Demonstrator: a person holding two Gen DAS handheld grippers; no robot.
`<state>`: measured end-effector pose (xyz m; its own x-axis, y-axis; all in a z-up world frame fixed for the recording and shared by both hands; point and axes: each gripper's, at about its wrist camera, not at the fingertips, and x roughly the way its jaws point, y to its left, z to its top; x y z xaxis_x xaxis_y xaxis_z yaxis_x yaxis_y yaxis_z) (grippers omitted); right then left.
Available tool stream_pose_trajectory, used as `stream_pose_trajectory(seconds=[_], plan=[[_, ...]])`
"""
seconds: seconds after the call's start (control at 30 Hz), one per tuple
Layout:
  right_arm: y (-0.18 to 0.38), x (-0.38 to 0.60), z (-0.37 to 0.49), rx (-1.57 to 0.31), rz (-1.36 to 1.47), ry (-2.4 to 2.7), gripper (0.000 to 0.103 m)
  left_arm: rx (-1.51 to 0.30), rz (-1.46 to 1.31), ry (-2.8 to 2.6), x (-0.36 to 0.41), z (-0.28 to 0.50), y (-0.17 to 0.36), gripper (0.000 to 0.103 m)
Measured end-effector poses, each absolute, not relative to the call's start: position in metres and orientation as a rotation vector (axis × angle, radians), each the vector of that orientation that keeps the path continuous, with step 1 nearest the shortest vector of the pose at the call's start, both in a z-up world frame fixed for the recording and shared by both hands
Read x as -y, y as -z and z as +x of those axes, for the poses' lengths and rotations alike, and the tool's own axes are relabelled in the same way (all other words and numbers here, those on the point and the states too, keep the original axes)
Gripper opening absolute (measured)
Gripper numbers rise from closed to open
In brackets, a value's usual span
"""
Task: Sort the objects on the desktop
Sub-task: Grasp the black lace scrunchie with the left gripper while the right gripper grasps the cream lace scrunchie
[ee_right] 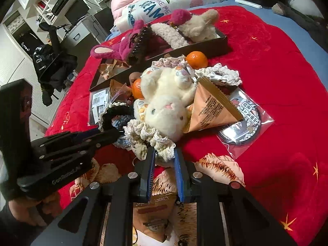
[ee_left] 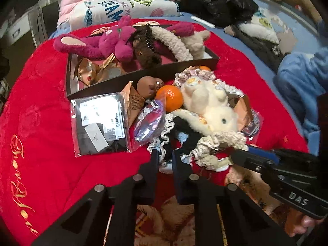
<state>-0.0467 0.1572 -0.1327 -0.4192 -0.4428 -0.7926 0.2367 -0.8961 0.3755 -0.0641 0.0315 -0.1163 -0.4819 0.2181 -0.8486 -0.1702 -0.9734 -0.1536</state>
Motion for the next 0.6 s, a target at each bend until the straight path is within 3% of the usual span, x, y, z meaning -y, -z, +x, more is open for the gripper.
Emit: stream_pose_trajectory(seconds=[0.6], plan=[[0.117,-0.166,-0.045,0.358,1.303,2.404,0.011,0.072,-1.281,-2.569,-0.030,-0.058,0.074,0.006]])
